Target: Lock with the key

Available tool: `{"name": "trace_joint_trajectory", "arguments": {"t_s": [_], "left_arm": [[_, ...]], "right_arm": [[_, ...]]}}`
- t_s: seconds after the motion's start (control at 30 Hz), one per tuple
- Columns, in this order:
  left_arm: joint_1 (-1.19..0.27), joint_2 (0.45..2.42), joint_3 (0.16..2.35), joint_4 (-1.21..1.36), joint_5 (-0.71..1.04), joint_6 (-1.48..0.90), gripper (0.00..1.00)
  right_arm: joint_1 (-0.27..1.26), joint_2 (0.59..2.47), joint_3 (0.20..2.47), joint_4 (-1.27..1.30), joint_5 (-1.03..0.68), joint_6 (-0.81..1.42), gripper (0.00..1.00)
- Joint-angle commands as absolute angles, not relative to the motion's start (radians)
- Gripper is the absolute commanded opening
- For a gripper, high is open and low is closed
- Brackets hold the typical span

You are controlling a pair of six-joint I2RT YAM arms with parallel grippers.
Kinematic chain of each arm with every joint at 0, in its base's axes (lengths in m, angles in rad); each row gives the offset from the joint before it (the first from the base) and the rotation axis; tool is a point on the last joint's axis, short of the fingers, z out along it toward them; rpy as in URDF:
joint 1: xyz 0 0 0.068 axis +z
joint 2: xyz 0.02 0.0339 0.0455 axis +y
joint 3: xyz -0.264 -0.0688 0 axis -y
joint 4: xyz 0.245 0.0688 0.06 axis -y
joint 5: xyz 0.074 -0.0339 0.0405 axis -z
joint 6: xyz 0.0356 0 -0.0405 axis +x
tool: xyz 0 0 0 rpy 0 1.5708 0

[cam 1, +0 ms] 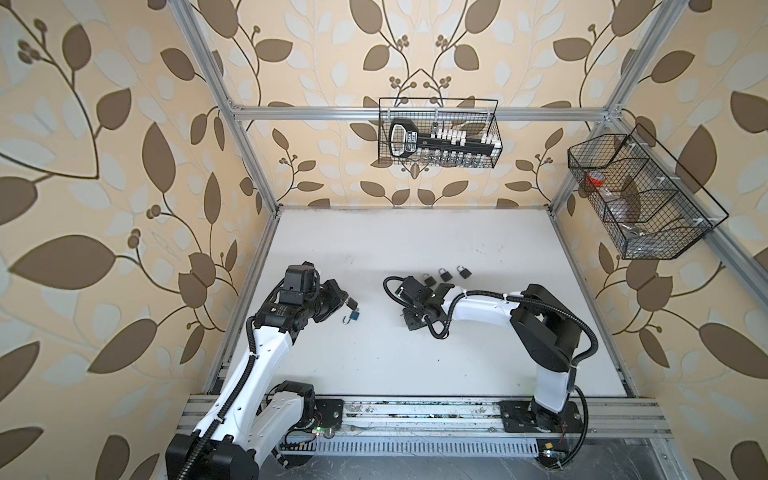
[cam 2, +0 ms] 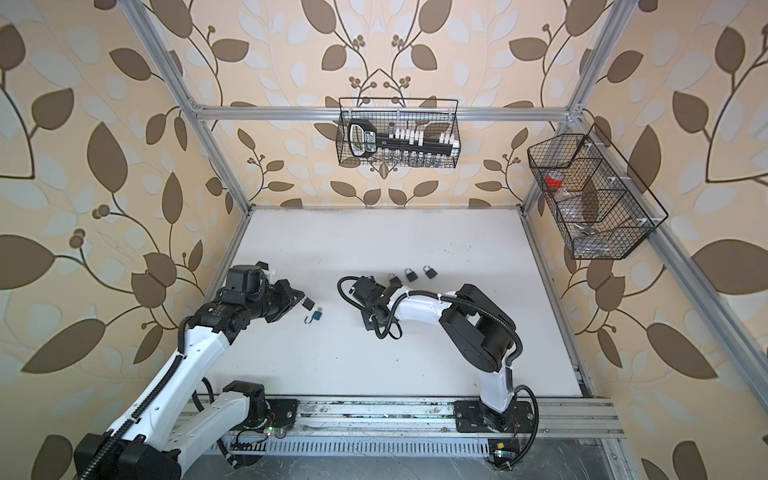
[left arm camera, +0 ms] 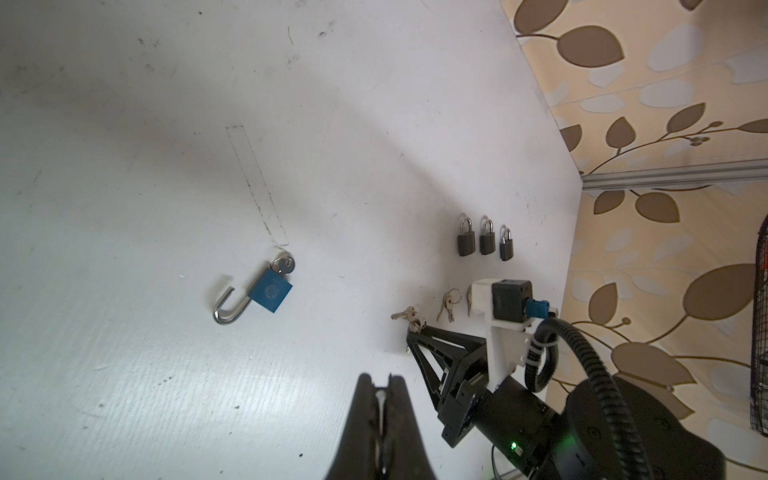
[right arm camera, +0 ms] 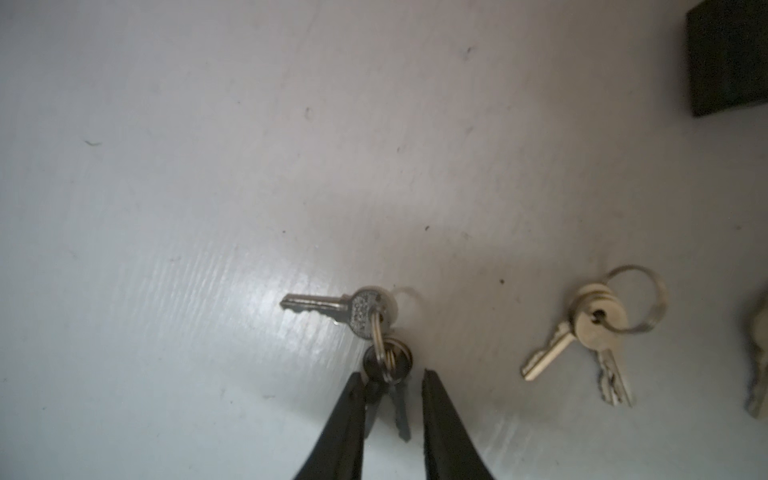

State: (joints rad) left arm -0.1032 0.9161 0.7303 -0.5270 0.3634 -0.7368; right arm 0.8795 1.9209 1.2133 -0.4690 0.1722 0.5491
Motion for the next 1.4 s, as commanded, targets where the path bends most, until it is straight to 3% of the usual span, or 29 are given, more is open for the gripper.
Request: {"name": "trace_joint_trajectory", "arguments": {"t_s": [0.0,0.93,1.13,1.37], "left_arm": [[-0.094,0.917,0.742,-0.501,0.388,-0.724,0.00],[-0.094,0.917,0.759,-0.529,0.408,-0.708,0.00],[-0.094,0.906,0.773,-0.486,0.489,-0.679,0.00],[-0.103,0.858,0.770,-0.317,0.663,-0.681,0.00]], "right_arm": [[0.862,1.971,1.247,-0.494,0.189,0.526,0.24],[0.825,2.005,1.282,-0.506,0.208,0.520,0.18],[0.825,1.928,1.295,-0.481,0.182,0.503,0.38],[0.833,1.561,1.125,-0.226,0.083,0.444,0.50]]}}
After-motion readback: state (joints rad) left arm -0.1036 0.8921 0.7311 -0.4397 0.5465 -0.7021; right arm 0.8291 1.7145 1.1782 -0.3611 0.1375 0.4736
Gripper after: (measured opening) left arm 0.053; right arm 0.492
